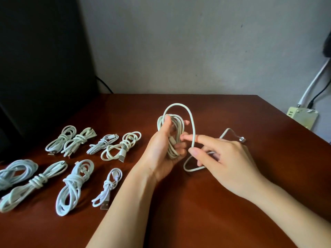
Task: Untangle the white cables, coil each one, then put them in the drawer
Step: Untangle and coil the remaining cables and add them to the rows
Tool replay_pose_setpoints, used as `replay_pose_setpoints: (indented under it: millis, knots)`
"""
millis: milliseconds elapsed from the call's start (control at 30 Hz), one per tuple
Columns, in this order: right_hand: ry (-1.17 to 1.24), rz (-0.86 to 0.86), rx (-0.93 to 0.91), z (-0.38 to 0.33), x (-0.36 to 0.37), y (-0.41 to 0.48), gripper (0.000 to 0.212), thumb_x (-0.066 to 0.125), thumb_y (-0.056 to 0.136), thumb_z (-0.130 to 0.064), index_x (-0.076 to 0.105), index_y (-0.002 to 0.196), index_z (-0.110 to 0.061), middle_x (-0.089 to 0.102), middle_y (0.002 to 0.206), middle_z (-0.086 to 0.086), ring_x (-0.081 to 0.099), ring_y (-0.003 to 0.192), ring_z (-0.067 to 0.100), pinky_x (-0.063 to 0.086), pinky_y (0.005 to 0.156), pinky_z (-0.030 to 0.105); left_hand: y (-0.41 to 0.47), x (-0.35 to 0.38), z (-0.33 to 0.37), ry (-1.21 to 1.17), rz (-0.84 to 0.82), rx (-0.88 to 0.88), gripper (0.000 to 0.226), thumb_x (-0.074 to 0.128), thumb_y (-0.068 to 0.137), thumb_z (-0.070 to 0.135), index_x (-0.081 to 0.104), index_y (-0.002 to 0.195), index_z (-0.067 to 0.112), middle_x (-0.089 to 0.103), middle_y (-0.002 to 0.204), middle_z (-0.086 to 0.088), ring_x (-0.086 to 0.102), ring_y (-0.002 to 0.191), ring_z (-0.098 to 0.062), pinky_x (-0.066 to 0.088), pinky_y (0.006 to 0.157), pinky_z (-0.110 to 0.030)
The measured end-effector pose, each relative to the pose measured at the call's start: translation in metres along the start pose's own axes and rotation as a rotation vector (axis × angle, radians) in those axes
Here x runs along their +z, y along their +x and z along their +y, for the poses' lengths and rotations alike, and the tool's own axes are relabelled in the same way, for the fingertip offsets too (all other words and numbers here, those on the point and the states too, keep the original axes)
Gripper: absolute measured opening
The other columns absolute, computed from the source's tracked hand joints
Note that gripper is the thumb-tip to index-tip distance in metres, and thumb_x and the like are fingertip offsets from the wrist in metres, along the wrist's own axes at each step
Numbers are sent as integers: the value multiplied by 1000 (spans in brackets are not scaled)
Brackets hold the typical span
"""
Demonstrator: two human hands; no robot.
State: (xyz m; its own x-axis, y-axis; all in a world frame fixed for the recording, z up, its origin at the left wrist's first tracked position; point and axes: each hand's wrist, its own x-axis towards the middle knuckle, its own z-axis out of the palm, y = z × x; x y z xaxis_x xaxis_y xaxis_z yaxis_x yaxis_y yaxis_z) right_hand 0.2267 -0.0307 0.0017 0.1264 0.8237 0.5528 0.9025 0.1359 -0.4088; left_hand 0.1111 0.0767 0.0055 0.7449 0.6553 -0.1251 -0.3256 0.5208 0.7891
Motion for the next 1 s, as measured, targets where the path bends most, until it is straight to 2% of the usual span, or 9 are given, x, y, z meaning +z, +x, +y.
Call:
replay_pose_setpoints:
  millis: [67, 133, 233, 367, 500, 600, 700, 867, 1000]
  knots:
    - [21, 62, -10, -1, 0, 0, 39, 38, 89, -57, 72, 91, -38, 56, 57, -13, 54, 58, 9, 37, 45, 19, 0, 0, 1, -26, -1, -11, 52, 32, 97, 55, 62, 99, 12, 43, 63, 2, 31, 47, -4, 33, 40, -13]
    - [22, 111, -18, -1, 0, 0, 44, 40, 90, -53, 71, 69, -31, 56, 54, -8, 54, 60, 9, 38, 45, 22, -1, 0, 2, -103, -12, -21, 52, 32, 97, 55, 61, 99, 12, 41, 64, 2, 30, 46, -4, 33, 38, -14]
    - [47, 128, -14, 2, 0, 1, 45, 43, 90, -48, 63, 56, -25, 46, 46, -14, 52, 60, 8, 35, 48, 20, 1, -2, 5, -232, -18, -11, 51, 32, 97, 54, 61, 97, 12, 44, 68, 1, 27, 46, -4, 31, 37, -13]
    - [0, 106, -41, 7, -1, 1, 52, 42, 90, -47, 54, 50, -16, 44, 45, -6, 49, 59, 16, 39, 48, 32, 0, -2, 6, -306, 4, 4, 50, 33, 97, 51, 63, 97, 11, 55, 76, -2, 25, 49, -5, 27, 40, -12]
    - [-73, 85, -82, 6, -1, 1, 51, 43, 89, -44, 38, 45, -19, 32, 41, -5, 43, 54, 19, 25, 48, 12, -2, -2, 6, -310, 12, 12, 51, 32, 98, 49, 63, 106, 8, 70, 94, -7, 28, 47, -4, 27, 40, -12]
    - [-79, 73, -114, 6, 0, 2, 49, 44, 86, -43, 22, 46, -28, 21, 41, -7, 37, 51, 16, 29, 51, 9, -4, -2, 7, -343, -31, 9, 52, 30, 99, 47, 62, 110, 7, 72, 101, -10, 31, 45, -4, 28, 41, -11]
    - [-68, 38, -135, 8, 0, 2, 49, 46, 84, -42, 23, 45, -24, 21, 41, -4, 33, 49, 16, 27, 52, 11, -5, -2, 6, -364, -54, 0, 52, 31, 99, 46, 63, 109, 6, 71, 91, -7, 34, 44, -4, 28, 41, -12]
    - [-155, 6, -238, 6, 1, 1, 48, 48, 83, -38, 16, 48, -30, 17, 43, -10, 27, 46, 11, 23, 52, 8, -4, -3, 6, -329, -17, -35, 50, 33, 99, 47, 64, 104, 7, 60, 73, -3, 33, 43, -5, 29, 40, -12]
    - [-226, 6, -292, 6, 1, 0, 44, 52, 82, -37, 24, 49, -28, 19, 45, -12, 20, 46, 5, 36, 46, 24, -3, -3, 5, -240, 19, -75, 40, 36, 100, 40, 63, 98, 10, 55, 69, -1, 30, 44, -4, 28, 39, -13]
